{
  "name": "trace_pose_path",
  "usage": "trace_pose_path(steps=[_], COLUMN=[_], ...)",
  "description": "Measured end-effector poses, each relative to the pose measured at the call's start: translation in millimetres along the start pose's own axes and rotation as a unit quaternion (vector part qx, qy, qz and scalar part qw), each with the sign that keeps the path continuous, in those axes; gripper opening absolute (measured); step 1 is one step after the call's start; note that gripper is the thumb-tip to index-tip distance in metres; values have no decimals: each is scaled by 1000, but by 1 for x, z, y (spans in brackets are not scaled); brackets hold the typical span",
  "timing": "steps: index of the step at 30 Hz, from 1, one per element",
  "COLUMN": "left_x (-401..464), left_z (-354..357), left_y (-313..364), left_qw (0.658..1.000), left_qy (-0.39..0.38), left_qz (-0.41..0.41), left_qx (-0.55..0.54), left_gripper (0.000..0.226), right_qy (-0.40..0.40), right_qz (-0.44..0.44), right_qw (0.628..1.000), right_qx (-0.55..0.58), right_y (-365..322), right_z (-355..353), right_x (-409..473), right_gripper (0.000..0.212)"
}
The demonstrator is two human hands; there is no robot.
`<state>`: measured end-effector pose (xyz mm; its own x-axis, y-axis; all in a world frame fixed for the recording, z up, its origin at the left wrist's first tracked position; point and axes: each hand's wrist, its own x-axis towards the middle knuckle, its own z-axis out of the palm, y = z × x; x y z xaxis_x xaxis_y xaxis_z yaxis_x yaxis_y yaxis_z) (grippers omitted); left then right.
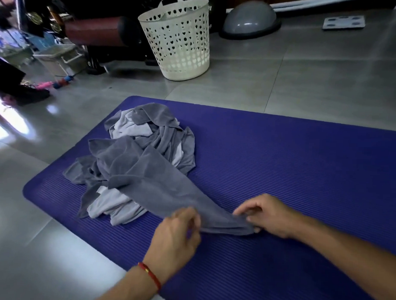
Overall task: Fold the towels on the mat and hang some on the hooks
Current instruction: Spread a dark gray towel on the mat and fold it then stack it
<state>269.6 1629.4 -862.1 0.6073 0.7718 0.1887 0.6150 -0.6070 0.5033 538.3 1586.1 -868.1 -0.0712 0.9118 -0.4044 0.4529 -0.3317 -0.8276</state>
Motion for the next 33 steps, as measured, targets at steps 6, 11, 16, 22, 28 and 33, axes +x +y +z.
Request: trace_pose_path(steps=[6,11,16,22,28,33], left_x=[52,54,26,-7,-25,-39], left_z=[34,107,126,117,103,100], left_y=[-23,10,24,34,27,22], left_qw=[929,927,970,978,988,990], left_qy=[-147,-274,-71,-22,-50,-79], left_qz=[-96,-60,119,176,140,116], left_qx=[326,249,198,106,31,-4], left_gripper=[87,46,35,26,10,48], right_qy=[-65,-98,-63,11,-102,125], right_qz=[-8,60,114,-27,-60,65], right_qw=[908,902,887,935,904,881], right_qx=[-415,-417,-443,-352,-411,-452], right_y=[62,118,127,100,76,98], right_z=[-93,-117,-84,-47,-20,-86], right_x=[-90,-169,-164,-77,-19,-33], right_gripper=[37,39,17,58,32,21])
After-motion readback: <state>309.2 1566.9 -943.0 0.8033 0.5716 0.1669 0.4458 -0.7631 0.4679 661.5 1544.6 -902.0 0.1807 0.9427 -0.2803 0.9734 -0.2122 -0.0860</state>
